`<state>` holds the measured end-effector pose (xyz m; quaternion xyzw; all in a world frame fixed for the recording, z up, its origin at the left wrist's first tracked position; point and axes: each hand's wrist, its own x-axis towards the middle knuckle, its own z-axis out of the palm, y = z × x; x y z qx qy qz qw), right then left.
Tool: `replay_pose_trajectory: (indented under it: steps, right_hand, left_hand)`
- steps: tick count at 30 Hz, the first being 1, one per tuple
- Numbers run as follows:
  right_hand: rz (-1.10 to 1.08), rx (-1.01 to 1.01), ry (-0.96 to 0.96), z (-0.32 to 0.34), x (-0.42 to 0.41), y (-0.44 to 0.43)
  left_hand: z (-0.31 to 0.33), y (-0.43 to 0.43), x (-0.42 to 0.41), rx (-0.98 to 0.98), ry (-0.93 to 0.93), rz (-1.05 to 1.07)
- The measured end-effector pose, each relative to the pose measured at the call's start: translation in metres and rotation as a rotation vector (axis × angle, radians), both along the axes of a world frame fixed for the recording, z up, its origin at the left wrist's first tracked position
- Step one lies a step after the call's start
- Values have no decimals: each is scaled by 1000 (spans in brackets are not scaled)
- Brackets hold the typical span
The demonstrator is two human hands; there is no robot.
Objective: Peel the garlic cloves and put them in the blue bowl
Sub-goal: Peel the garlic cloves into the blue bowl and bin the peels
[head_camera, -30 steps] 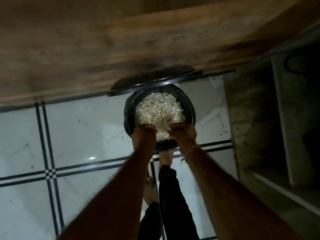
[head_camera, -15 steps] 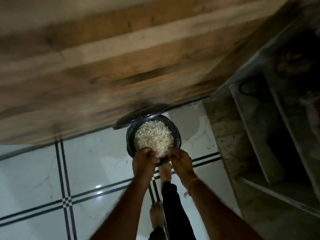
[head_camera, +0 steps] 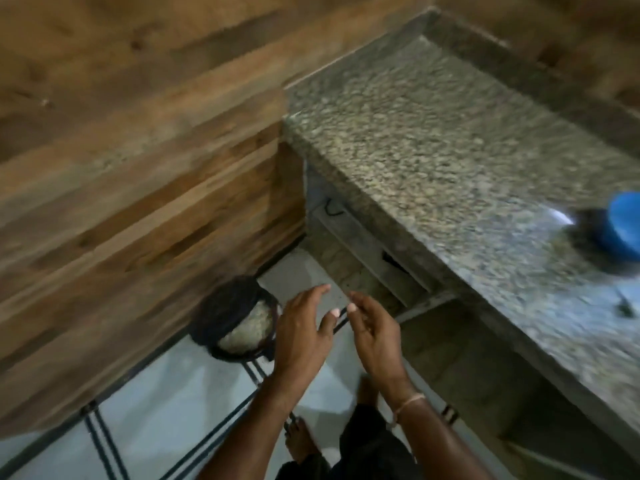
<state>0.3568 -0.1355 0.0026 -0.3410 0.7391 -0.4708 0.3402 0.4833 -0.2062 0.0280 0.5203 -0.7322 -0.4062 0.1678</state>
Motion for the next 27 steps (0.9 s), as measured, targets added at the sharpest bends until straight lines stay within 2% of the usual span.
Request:
replay_pose_trajectory:
  steps: [8, 15, 21, 27]
  right_hand:
    - [-269, -67, 183, 42, -140, 107]
    - [-456, 0, 238, 35, -267, 178]
    - [-581, 140, 334, 28, -344, 215]
    - [-567, 485, 425, 20, -407, 221]
  left_hand:
    - [41, 53, -160, -147, 13, -328]
    - [31, 110, -300, -117, 25, -518]
    - [16, 119, -385, -172, -67, -623]
    - [-11, 106, -445, -214, -140, -810]
